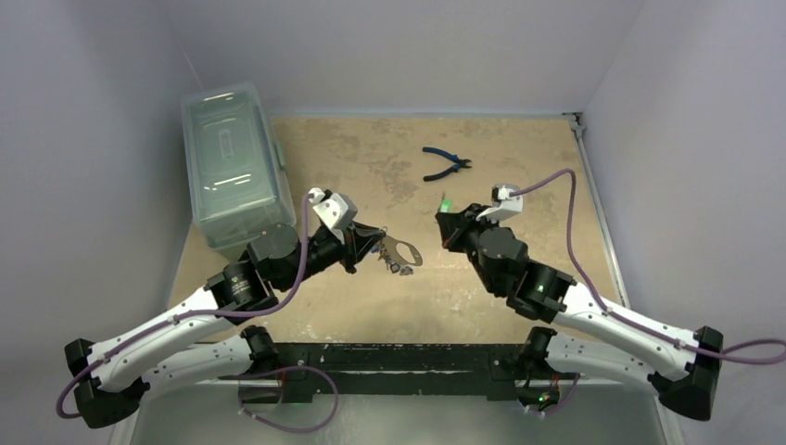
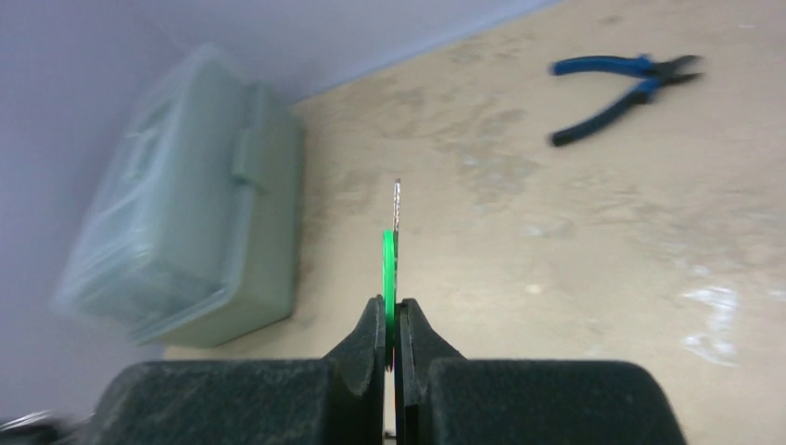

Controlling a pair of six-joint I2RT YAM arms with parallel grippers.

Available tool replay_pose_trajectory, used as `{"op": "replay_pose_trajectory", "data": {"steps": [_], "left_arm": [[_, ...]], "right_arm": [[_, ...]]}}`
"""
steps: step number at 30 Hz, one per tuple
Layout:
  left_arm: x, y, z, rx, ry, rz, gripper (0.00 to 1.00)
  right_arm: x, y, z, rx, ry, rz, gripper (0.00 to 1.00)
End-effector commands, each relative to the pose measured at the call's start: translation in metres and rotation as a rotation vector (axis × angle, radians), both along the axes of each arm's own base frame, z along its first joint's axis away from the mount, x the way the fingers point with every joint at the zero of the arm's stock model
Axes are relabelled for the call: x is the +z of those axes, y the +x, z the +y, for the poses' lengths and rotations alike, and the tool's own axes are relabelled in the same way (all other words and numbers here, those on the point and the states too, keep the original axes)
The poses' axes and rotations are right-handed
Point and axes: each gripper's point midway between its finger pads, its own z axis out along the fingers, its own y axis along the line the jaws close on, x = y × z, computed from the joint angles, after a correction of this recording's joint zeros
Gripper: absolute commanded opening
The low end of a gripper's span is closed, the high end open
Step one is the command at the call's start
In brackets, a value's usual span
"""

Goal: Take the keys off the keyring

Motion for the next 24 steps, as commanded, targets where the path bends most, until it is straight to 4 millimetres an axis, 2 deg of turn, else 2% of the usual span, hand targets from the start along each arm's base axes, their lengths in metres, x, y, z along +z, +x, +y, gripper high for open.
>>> {"op": "replay_pose_trajectory", "data": {"steps": [1, 4, 11, 19, 24], "left_arm": [[0.037, 0.012, 0.020, 0.126, -0.087, -0.020, 0.00], [0.039, 0.016, 0.028, 0.170, -0.090, -0.013, 0.00], [0.029, 0.028, 0.042, 0.278, -0.067, 0.014, 0.00], [0.026, 0.030, 0.058, 0.346, -0.062, 0.032, 0.00], [0.026, 0.024, 0.058, 0.317, -0.065, 0.042, 0.00]], "right_arm": [[-0.048, 0.015, -0.026, -0.041, -0.049, 0.107, 0.00], [-0.068, 0.024, -0.043, -0.084, -0.099, 0.132, 0.00], [-0.137, 0.045, -0.081, -0.151, -0.206, 0.272, 0.00], [-0.196, 0.056, -0.101, -0.170, -0.251, 0.403, 0.00], [-0.199, 0.061, -0.109, -0.212, -0.246, 0.430, 0.00]]}}
